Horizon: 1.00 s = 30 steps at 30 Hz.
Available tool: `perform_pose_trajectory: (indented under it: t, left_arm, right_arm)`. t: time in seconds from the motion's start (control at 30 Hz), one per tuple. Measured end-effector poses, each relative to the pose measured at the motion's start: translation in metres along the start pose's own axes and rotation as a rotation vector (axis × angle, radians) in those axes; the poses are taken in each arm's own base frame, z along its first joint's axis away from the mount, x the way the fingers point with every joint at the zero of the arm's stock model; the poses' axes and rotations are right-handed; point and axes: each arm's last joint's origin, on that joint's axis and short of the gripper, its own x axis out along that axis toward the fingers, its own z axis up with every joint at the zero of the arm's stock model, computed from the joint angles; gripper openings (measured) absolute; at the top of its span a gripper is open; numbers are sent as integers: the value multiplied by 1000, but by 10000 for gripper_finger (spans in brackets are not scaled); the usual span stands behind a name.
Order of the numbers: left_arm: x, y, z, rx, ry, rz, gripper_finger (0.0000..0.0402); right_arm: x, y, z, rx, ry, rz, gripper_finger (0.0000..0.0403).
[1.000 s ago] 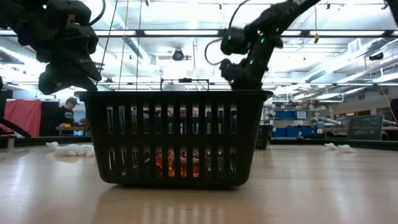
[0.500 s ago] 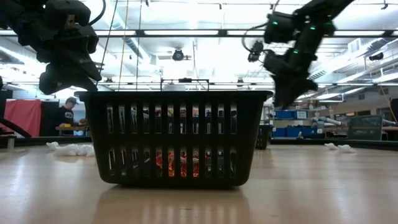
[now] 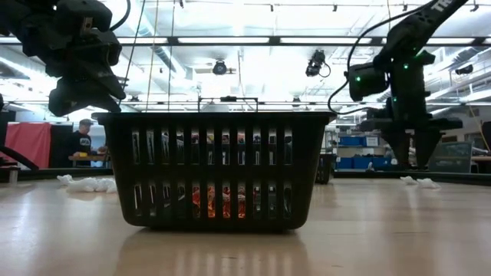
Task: Sort Halloween decoration
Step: Put the white ghost toy into the top left black basket
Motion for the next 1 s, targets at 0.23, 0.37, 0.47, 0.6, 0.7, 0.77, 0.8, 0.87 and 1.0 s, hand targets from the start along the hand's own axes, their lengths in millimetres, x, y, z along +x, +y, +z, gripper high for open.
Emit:
perform_pose_trajectory:
  t: [0.23, 0.37, 0.47, 0.6, 0.7, 0.77, 0.8, 0.87, 1.0]
  left_arm:
    - [0, -2, 1, -5, -10, -16, 142]
    - [0, -2, 1, -6, -10, -16, 142]
    - [0, -2, 1, -6, -10, -16, 142]
    - [0, -2, 1, -6, -10, -16, 142]
    - [0, -2, 1, -6, -10, -16, 142]
    - [0, -2, 1, -6, -10, -16, 142]
    - [0, -2, 1, -6, -10, -16, 142]
    - [0, -2, 1, -6, -10, -15, 142]
    - [0, -1, 1, -3, -9, -15, 142]
  right_arm:
    - [9, 6, 12, 95, -17, 43, 221]
    - [16, 7, 13, 126, 24, 33, 232]
    - [23, 6, 12, 137, 51, 11, 231]
    - [29, 6, 9, 175, 71, -4, 224]
    - [29, 7, 8, 172, 56, -6, 218]
    - [28, 7, 8, 173, 46, 2, 212]
    - [28, 7, 8, 173, 41, 3, 209]
    - [28, 7, 8, 173, 36, 3, 200]
    - [28, 8, 8, 159, 38, 11, 175]
